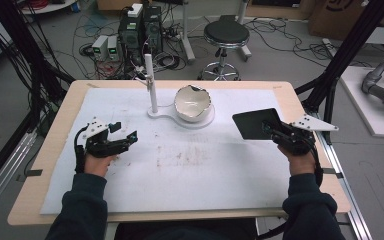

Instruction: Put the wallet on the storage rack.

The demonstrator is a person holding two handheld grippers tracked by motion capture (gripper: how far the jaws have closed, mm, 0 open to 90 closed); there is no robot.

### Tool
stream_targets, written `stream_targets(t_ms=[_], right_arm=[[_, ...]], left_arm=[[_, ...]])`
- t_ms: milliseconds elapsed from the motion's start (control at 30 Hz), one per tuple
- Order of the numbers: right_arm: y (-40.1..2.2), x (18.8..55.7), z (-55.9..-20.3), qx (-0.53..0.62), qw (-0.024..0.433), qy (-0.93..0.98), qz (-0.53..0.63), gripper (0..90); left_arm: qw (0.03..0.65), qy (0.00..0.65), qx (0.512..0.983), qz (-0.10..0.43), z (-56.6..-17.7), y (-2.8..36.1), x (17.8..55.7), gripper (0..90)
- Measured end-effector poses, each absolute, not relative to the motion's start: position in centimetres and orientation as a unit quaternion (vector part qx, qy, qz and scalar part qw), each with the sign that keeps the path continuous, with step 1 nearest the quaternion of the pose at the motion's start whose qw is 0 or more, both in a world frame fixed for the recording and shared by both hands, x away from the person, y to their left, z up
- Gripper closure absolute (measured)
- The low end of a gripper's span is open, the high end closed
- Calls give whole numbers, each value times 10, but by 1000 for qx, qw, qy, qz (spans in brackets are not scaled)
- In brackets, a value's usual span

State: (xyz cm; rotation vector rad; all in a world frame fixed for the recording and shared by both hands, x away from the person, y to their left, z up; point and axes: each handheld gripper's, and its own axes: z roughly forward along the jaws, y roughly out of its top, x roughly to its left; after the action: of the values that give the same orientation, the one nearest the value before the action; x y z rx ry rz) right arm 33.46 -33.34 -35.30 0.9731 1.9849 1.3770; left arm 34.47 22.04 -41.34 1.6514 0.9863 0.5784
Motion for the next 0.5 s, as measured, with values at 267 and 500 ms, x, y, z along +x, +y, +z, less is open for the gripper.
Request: stream_targets(t_ms=[267,500], right_arm=[[-312,363,-337,330,238,760,507,751],[-278,386,-303,274,246,773,516,751]], left_arm=[[536,413,696,240,-414,219,346,252],[535,415,695,243,-414,220,346,252]])
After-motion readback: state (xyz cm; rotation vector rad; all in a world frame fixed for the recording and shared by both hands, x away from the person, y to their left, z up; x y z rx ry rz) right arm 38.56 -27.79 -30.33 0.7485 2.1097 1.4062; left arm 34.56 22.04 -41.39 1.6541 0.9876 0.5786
